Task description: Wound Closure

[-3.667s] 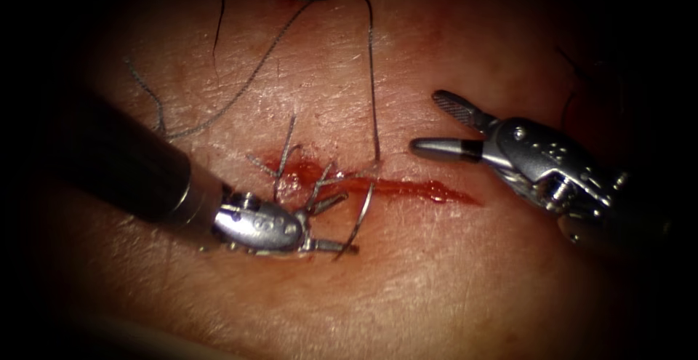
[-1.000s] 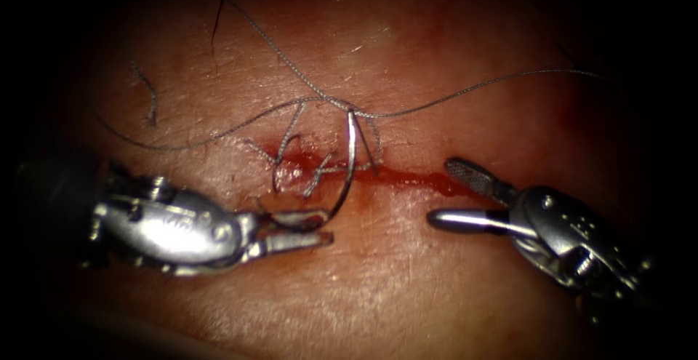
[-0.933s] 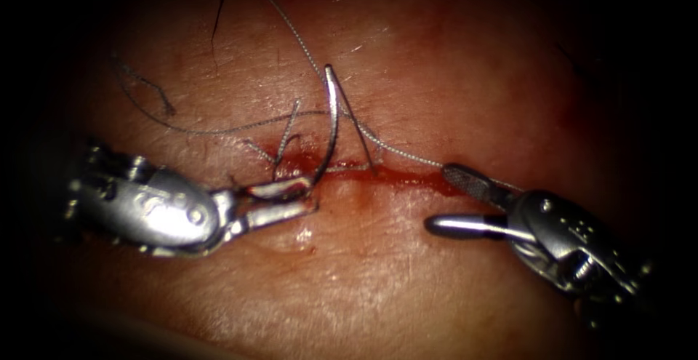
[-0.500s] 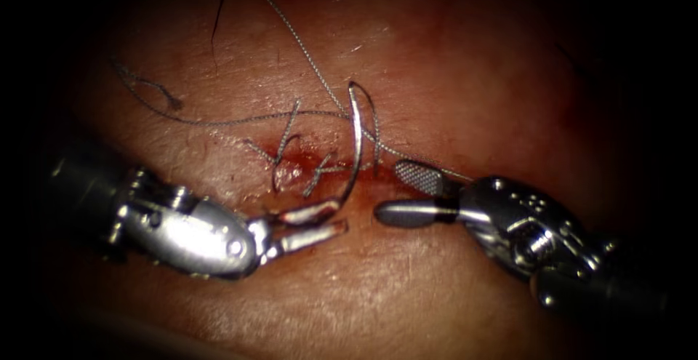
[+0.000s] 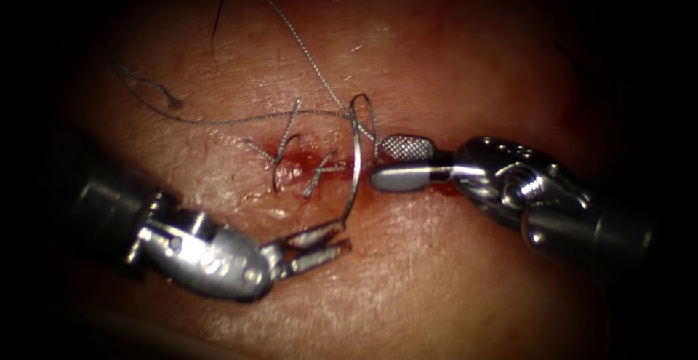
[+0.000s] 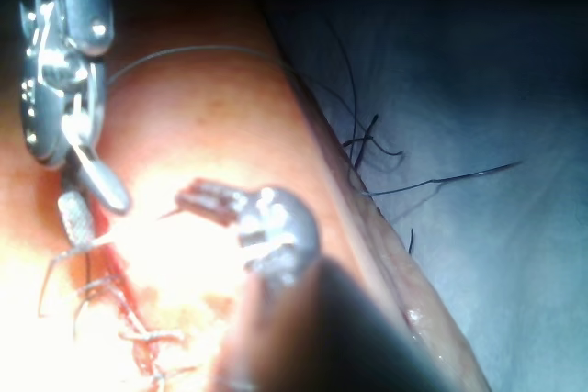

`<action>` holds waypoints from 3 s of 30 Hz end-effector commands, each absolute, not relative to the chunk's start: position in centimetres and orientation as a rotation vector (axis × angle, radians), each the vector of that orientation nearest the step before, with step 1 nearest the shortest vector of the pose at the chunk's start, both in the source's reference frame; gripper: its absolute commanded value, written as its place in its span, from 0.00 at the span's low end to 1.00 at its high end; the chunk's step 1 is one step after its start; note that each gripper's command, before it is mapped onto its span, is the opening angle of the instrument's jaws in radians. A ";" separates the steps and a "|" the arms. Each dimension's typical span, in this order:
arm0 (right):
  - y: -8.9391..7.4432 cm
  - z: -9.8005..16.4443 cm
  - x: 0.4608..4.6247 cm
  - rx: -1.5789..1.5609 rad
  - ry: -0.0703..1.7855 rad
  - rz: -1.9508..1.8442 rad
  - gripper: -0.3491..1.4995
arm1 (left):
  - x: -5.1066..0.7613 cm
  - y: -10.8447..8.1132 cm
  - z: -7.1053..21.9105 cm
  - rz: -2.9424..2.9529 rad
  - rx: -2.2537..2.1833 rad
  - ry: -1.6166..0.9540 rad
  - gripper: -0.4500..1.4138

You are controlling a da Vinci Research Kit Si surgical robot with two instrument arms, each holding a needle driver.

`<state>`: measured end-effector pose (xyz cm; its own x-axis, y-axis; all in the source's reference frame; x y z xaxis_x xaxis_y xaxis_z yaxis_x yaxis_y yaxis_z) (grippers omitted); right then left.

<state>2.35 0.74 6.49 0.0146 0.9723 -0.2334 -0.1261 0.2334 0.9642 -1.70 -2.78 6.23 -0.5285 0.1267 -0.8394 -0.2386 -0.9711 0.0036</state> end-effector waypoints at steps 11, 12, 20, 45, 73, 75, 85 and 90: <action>0.8 6.6 2.70 0.971 1.228 1.127 0.62 | -1.74 -2.9 6.3 2.648 -1.338 0.234 0.00; 0.8 6.6 2.72 0.968 1.228 1.128 0.62 | -1.75 -2.9 6.3 2.648 -1.336 0.235 0.00; 0.8 6.6 2.82 0.946 1.197 1.157 0.48 | -1.78 -2.9 6.3 2.669 -1.316 0.248 0.00; 0.8 6.6 2.70 0.837 1.282 1.051 0.00 | -1.79 -2.8 6.4 2.503 -1.285 0.071 0.85; 0.9 6.3 2.33 0.249 1.353 0.462 0.00 | -1.88 -2.1 7.8 2.142 -1.024 -0.533 0.00; 0.8 6.3 2.34 0.247 1.352 0.462 0.00 | -1.91 -2.1 7.9 2.180 -0.968 -0.531 0.00; 0.8 6.3 2.34 0.243 1.346 0.465 0.00 | -1.94 -2.3 8.0 2.232 -0.896 -0.555 0.00; 0.8 6.3 2.34 0.242 1.345 0.466 0.00 | -1.97 -2.2 8.0 2.228 -0.894 -0.554 0.00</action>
<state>2.25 0.87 6.28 0.1526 0.4545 -0.8776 -0.1871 0.8852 0.4259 -1.98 -2.10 7.98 -0.5439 0.7108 -0.4460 -0.4220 -0.6911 -0.5868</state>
